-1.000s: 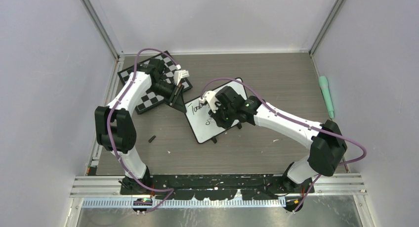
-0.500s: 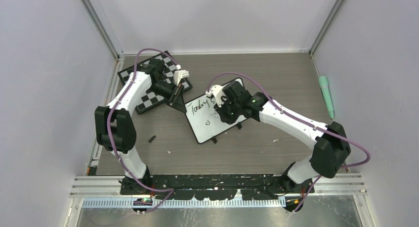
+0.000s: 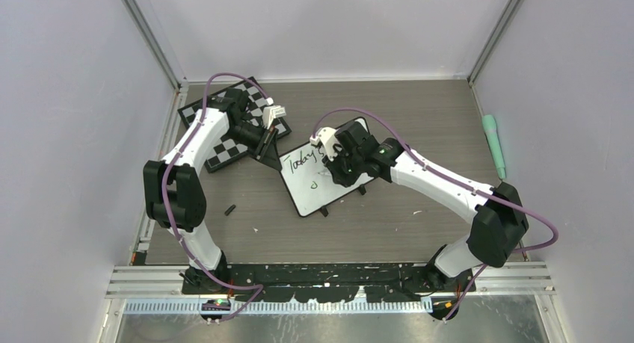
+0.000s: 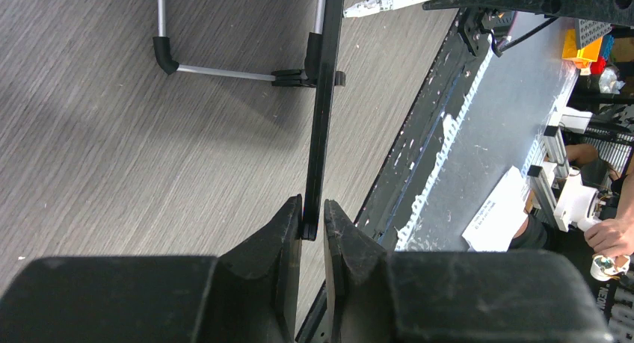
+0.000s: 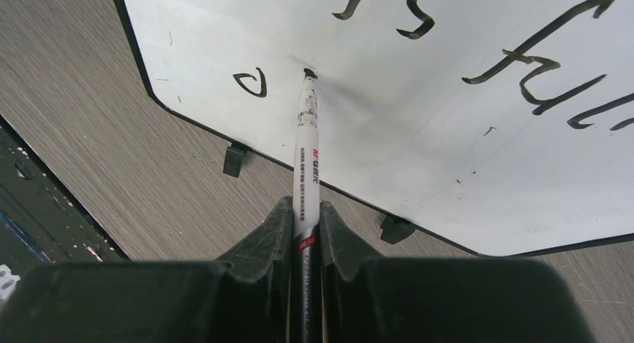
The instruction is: Write a sentence on the whiteboard
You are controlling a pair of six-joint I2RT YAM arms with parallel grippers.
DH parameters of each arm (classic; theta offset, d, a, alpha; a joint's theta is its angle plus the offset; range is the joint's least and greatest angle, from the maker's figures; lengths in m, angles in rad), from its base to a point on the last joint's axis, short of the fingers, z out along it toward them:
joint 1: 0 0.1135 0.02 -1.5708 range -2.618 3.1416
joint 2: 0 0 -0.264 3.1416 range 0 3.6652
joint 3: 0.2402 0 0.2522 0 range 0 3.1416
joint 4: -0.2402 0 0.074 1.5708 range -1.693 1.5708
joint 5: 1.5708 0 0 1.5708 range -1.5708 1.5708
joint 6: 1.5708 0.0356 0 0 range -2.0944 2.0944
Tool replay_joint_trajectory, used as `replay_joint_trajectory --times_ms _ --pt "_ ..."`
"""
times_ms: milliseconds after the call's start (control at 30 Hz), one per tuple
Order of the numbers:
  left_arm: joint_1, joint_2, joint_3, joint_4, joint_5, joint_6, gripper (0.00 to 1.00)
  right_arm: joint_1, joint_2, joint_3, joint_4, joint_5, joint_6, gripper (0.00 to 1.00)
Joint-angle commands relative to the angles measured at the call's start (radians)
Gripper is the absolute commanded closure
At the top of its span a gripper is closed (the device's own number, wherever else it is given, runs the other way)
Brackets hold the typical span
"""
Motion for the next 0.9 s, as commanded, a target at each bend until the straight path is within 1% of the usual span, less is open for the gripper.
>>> replay_joint_trajectory --times_ms 0,733,867 --pt "-0.003 -0.012 0.03 -0.015 0.019 0.025 0.82 0.003 0.009 0.029 0.023 -0.019 0.005 1.0" --pt "-0.003 -0.005 0.039 -0.014 0.017 0.023 0.82 0.012 0.003 -0.078 -0.02 -0.023 -0.02 1.0" --pt "-0.003 -0.007 0.037 -0.013 0.017 0.025 0.82 0.029 0.009 -0.096 -0.027 -0.032 -0.02 1.0"
